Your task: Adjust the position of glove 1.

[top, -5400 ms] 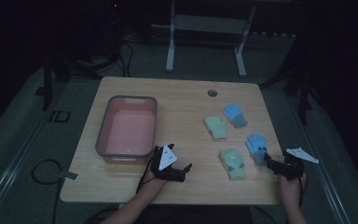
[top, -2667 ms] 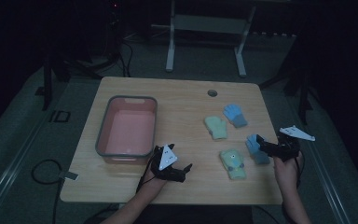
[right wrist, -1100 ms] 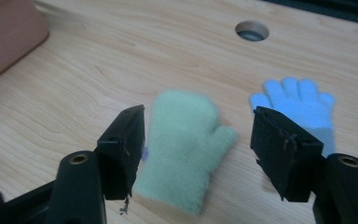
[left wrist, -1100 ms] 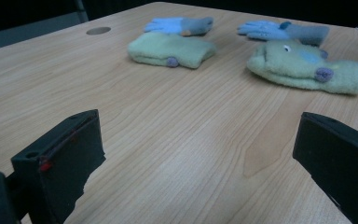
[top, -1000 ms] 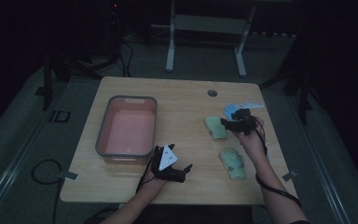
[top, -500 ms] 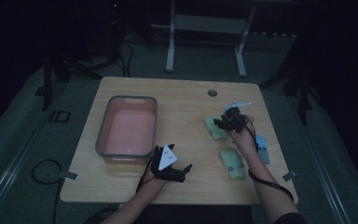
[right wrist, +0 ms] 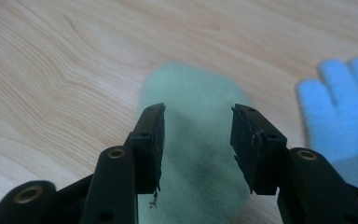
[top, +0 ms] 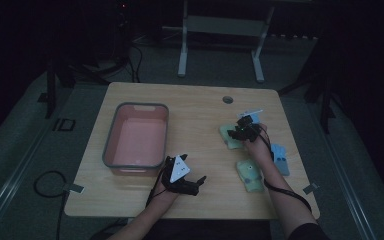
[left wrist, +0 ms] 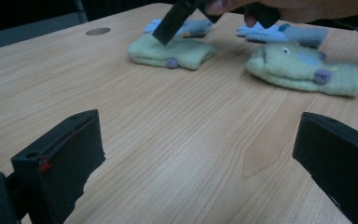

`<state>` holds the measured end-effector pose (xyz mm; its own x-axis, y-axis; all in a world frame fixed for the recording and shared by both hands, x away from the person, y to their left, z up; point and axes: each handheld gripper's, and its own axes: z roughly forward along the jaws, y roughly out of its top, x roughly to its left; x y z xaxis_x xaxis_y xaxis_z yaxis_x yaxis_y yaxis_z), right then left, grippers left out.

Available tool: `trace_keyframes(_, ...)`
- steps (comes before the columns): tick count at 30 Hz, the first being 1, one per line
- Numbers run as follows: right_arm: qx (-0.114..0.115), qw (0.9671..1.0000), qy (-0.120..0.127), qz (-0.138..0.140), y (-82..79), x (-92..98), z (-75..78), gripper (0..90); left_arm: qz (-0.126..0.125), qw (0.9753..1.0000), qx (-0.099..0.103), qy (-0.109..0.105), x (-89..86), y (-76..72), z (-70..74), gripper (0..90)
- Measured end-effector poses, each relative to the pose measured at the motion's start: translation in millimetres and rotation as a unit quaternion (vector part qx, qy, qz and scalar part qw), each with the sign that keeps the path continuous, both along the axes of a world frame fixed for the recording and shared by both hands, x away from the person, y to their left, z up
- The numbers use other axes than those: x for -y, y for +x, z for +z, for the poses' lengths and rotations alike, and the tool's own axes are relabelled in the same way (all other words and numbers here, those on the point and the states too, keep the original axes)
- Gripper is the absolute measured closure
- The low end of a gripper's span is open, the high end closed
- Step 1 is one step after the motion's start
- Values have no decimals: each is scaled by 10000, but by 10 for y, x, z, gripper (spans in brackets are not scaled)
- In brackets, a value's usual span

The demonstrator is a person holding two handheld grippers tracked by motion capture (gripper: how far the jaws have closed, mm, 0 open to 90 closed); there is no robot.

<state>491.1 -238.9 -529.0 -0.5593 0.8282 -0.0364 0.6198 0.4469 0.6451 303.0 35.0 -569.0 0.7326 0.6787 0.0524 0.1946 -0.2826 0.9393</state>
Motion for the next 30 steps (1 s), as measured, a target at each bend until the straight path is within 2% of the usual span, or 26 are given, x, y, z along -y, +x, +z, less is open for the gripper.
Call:
trace_keyframes(2, -11, 10000, -96, 6, 14, -4, -55, 545, 0, 10000, 0, -7, 0, -1, 0, 20)
trace_keyframes(5, -25, 10000, -34, -52, 15, 8, -90, 550, 2, 10000, 5, 4, 1, -1, 0, 19)
trace_keyframes(9, -105, 9999, -98, -13, 21, -3, -102, 585, 2, 10000, 6, 8, 3, -1, 0, 20)
trace_keyframes(15, -72, 9999, -147, 49, 1, -39, -111, 789, 4, 10000, 2, 9, 2, 0, 0, 20)
trace_keyframes(17, -77, 9998, -158, 16, -2, -47, -107, 808, 10, 10000, -2, 5, 2, 0, 0, 20)
trace_keyframes(19, -125, 9998, -170, -66, 1, -63, -83, 845, 3, 10000, 2, 2, 1, 0, 0, 20)
trace_keyframes(23, -108, 9995, -234, -161, -20, -87, -22, 854, 4, 10000, -13, -2, 3, 1, 0, 20)
trace_keyframes(30, -32, 9987, 207, -466, -180, -183, 301, 854, 8, 10000, 5, 7, 7, -2, -1, 20)
